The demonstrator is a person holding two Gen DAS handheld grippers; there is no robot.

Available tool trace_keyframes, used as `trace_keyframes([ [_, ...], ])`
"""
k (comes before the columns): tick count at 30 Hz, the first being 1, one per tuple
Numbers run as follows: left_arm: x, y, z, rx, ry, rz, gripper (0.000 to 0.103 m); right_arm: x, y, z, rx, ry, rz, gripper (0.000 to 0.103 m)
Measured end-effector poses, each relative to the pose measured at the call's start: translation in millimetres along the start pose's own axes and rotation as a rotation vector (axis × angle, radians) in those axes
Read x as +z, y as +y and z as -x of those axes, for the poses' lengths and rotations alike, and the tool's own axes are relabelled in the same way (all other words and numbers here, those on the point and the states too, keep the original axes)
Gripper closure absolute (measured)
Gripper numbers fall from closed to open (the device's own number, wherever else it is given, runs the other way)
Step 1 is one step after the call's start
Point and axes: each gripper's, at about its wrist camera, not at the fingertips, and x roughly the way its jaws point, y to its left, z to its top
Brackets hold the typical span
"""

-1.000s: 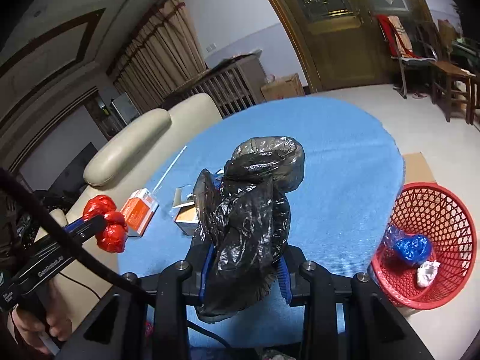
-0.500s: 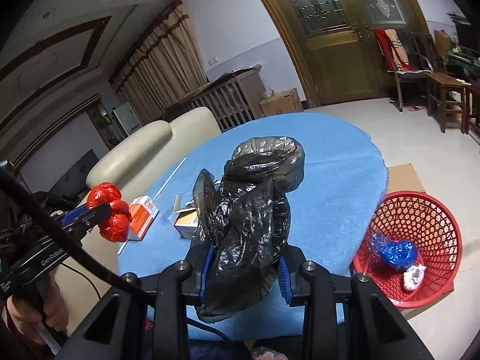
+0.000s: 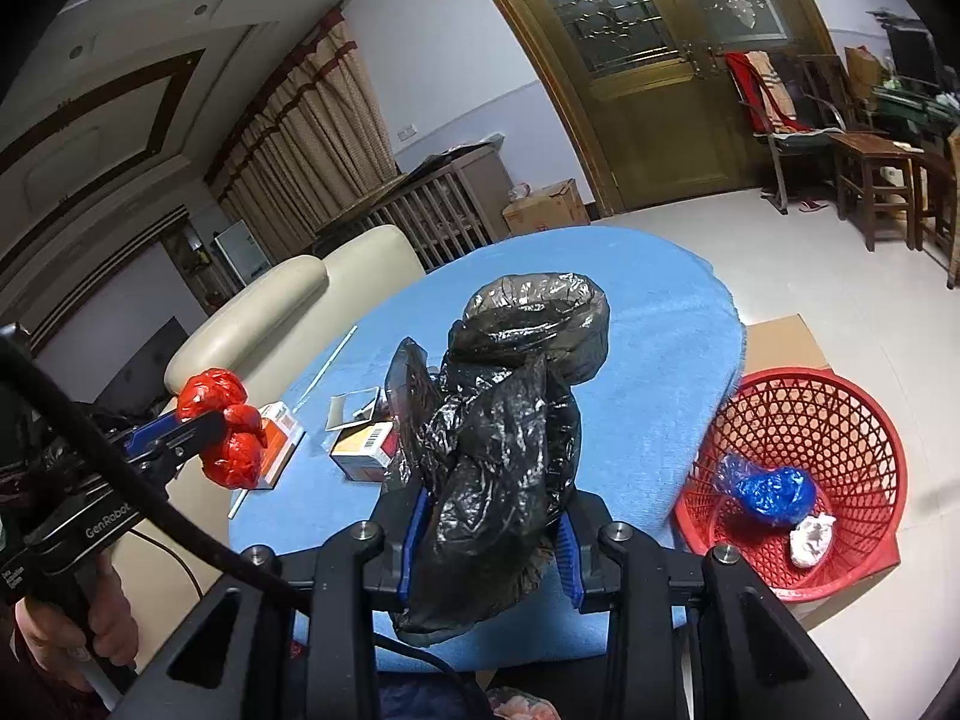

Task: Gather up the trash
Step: 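Carry the black bag and red bag over the red basket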

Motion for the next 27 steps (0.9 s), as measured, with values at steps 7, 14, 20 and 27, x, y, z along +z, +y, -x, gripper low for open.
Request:
trace_keyframes([
  [7, 0.4, -8.4, -0.6, -0.006, 0.004, -0.021, 0.065, -1.8, -7.5, 6.8, -0.009, -0.005, -0.023, 0.066],
  [14, 1.1, -15.8, -2.9, -0.018, 0.009, -0.039, 0.065, -2.1, -9.7, 10.0, -0.009, -0.003, -0.037, 0.066],
  [20, 1.5, -22.6, -6.0, -0.024, 0.016, -0.06, 0.065, -1.8, -15.0, 12.4, -0.015, -0.002, -0.056, 0.066],
  [27, 0.8, -31.5, -9.5, -0.028, 0.026, -0.082, 0.065, -3.5, -17.2, 14.5, -0.021, 0.005, -0.075, 0.066],
])
